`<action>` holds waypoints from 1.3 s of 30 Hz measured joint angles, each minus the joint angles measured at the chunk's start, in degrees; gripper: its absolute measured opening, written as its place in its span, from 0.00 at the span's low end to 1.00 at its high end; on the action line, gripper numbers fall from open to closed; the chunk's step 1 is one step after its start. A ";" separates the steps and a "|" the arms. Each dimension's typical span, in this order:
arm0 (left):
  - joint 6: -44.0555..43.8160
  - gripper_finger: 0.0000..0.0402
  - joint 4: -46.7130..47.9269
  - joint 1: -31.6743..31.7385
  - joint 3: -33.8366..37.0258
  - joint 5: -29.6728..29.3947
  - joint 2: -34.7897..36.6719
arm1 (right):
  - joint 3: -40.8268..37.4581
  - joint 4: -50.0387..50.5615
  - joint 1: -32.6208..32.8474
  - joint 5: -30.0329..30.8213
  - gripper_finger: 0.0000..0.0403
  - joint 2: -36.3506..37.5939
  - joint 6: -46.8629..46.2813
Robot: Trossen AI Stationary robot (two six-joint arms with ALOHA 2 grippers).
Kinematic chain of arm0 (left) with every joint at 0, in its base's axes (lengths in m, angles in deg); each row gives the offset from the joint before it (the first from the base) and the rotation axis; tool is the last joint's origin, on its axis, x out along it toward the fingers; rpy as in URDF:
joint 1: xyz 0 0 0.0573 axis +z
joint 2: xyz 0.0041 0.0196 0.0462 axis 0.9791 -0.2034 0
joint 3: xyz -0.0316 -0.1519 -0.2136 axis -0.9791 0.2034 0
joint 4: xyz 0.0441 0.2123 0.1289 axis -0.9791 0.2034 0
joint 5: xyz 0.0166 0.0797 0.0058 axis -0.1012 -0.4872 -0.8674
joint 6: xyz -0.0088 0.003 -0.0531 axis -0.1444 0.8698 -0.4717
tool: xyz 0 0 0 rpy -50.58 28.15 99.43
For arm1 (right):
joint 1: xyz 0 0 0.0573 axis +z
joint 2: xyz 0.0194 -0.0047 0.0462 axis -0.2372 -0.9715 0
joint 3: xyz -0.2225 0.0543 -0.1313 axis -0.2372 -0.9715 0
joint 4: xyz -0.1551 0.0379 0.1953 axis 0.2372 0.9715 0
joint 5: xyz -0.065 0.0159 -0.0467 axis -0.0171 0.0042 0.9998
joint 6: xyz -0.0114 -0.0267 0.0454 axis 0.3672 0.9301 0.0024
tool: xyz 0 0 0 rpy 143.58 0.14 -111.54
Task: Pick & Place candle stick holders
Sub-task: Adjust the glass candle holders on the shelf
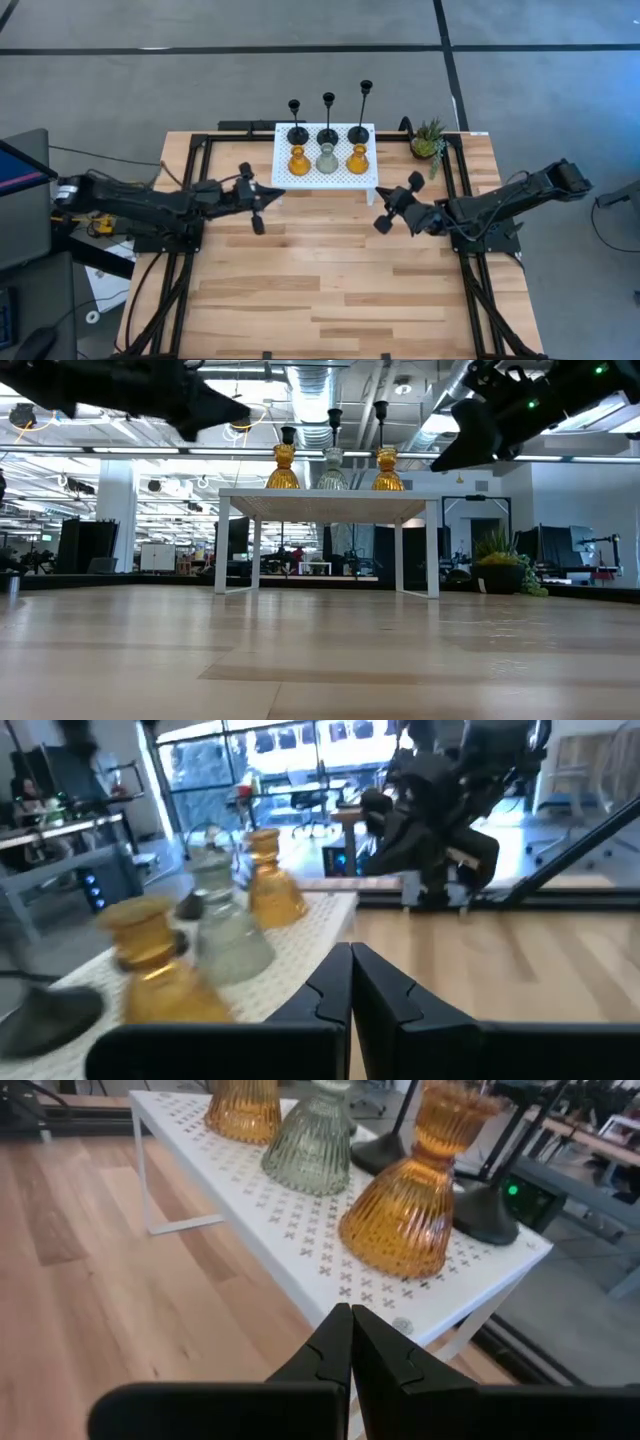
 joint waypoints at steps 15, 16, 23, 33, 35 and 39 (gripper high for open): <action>0.51 0.01 -38.82 5.26 -2.31 -6.77 -31.79 | 0.00 -1.01 -1.51 2.47 0.00 0.00 2.72; 0.51 0.01 -38.88 5.56 -3.39 -6.80 -33.03 | 0.00 -0.99 -1.51 2.75 0.00 0.00 3.35; 3.35 0.01 -37.44 5.63 -9.86 -6.94 -37.75 | 0.02 -0.83 -1.47 2.78 0.00 0.00 4.33; 3.51 0.00 -28.10 5.53 -11.90 -17.09 -36.12 | 0.04 -0.81 -1.51 2.78 0.00 0.00 4.78; 4.51 0.00 -28.28 5.54 -11.89 -17.21 -35.81 | 0.04 -0.81 -1.51 2.78 0.00 0.00 4.81; 6.11 0.00 -28.07 5.58 -11.89 -21.63 -35.81 | 0.07 -0.81 -1.49 2.78 0.00 0.00 4.81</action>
